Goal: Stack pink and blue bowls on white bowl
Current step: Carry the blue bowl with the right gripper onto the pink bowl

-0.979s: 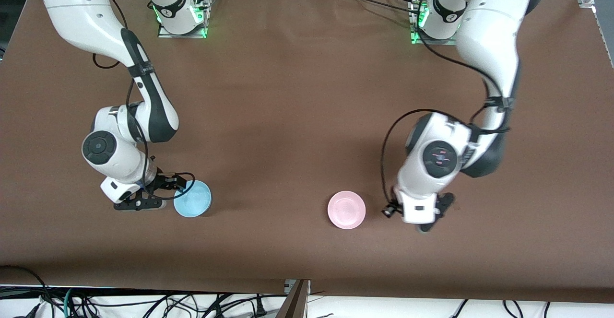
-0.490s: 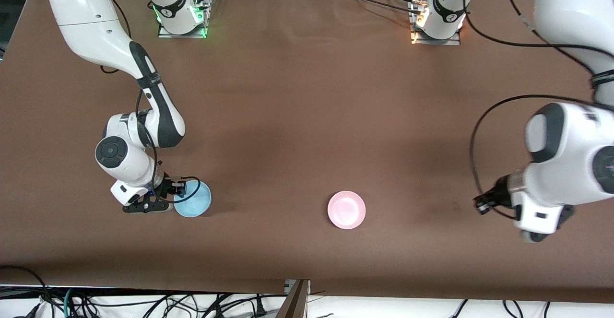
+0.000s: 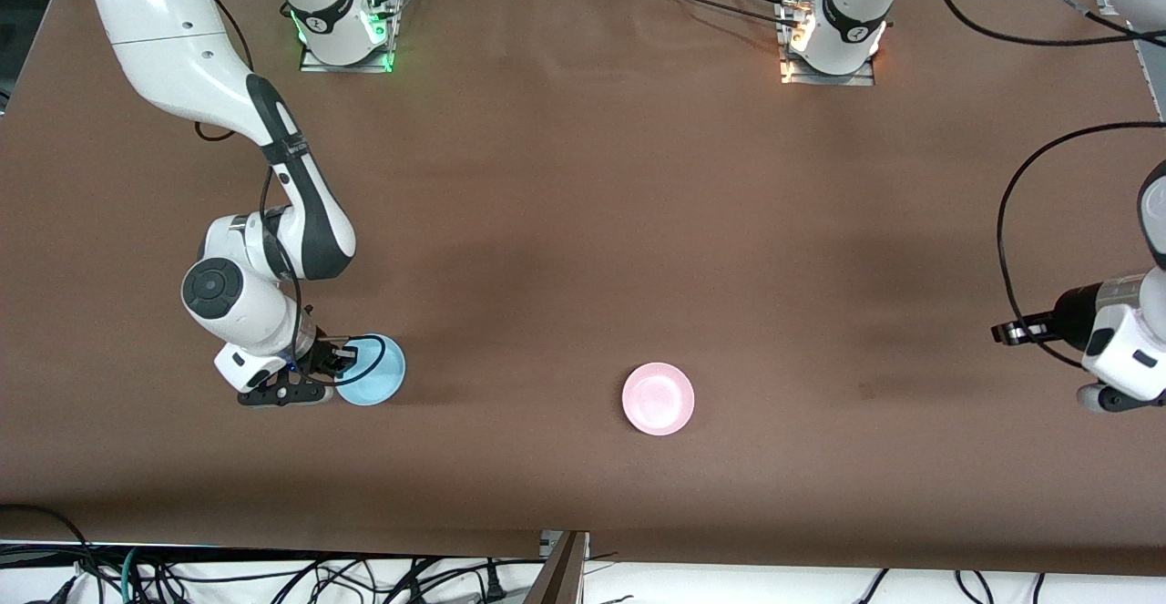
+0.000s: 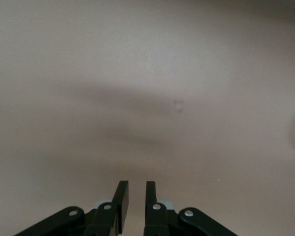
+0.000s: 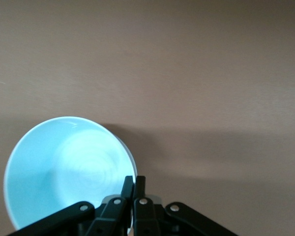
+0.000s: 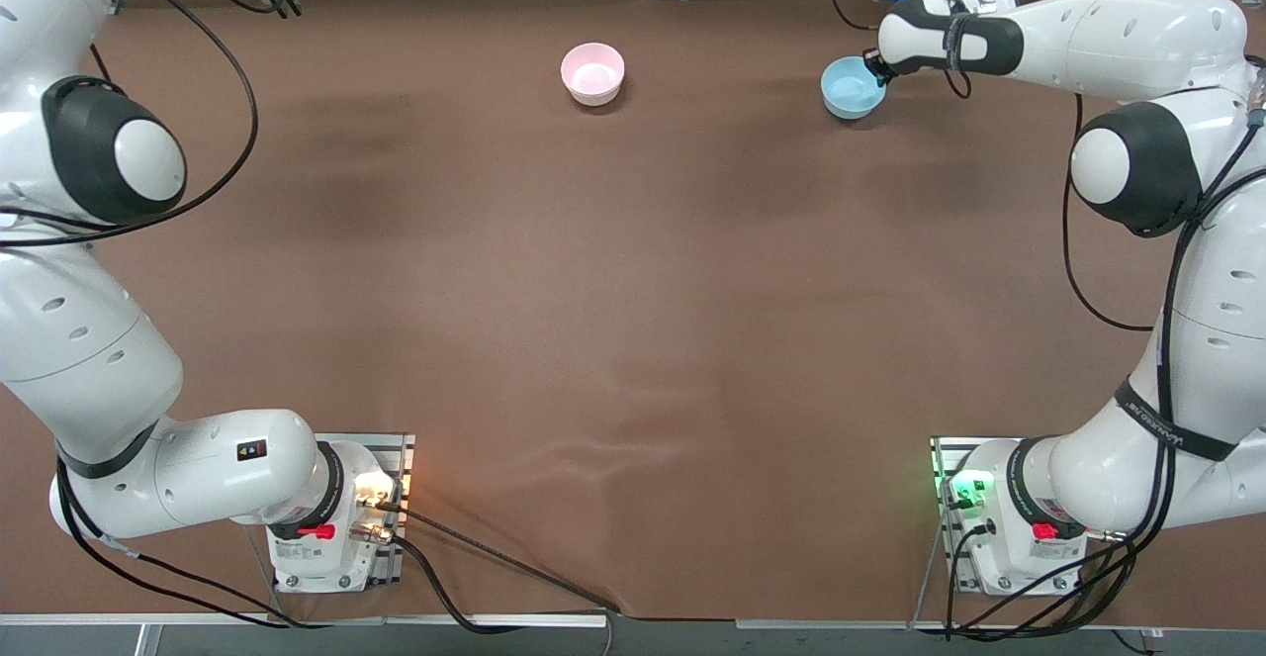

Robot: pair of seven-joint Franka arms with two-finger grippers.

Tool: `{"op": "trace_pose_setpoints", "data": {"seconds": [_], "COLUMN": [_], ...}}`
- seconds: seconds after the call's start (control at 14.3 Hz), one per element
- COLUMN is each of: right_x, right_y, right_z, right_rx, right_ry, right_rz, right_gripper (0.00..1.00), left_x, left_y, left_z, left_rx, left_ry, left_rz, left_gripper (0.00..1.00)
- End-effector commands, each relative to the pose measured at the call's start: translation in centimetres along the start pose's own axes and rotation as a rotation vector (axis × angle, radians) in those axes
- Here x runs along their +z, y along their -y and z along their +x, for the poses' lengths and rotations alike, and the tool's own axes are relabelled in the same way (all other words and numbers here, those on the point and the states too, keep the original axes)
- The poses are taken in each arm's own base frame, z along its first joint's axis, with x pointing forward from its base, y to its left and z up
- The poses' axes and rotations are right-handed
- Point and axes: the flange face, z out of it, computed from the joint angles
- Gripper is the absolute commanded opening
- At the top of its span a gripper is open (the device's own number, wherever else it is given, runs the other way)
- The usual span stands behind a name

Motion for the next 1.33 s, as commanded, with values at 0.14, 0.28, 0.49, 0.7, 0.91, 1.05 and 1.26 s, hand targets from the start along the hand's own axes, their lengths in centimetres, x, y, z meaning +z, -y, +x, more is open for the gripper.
{"op": "trace_pose_setpoints", "data": {"seconds": [0.14, 0.28, 0.49, 0.7, 0.91, 1.05, 1.26], "right_x": [-6.4, -7.4, -8.3, -8.5, -7.2, -5.9, -3.5], "right_y": [5.3, 10.3, 19.1, 28.4, 34.2, 36.8, 39.2], "right_z": [2.8, 2.6, 3.0, 2.3, 0.5, -0.7, -2.3], "right_rx": [0.16, 0.278, 0.514, 0.771, 0.869, 0.918, 0.899], "right_ry": [0.097, 0.09, 0.069, 0.033, -0.041, -0.09, -0.154], "right_rz": [0.156, 0.166, 0.204, 0.36, 0.504, 0.589, 0.653], "right_gripper": [0.0, 0.0, 0.0, 0.0, 0.0, 0.0, 0.0], "left_x": [-5.6, -6.4, -4.5, -2.1, -1.3, -1.0, -0.9], "left_y": [-2.1, -2.9, -4.1, -4.5, -4.4, -4.4, -4.1], "left_z": [-9.1, -11.8, -12.2, -10.9, -10.3, -10.2, -10.2], "left_rx": [0.054, 0.07, 0.092, 0.1, 0.102, 0.103, 0.102], "left_ry": [-0.024, -0.029, -0.048, -0.069, -0.068, -0.063, -0.06], "left_rz": [0.027, 0.043, 0.042, 0.033, 0.03, 0.03, 0.03], "left_gripper": [0.23, 0.23, 0.24, 0.37, 0.59, 0.62, 0.65]}}
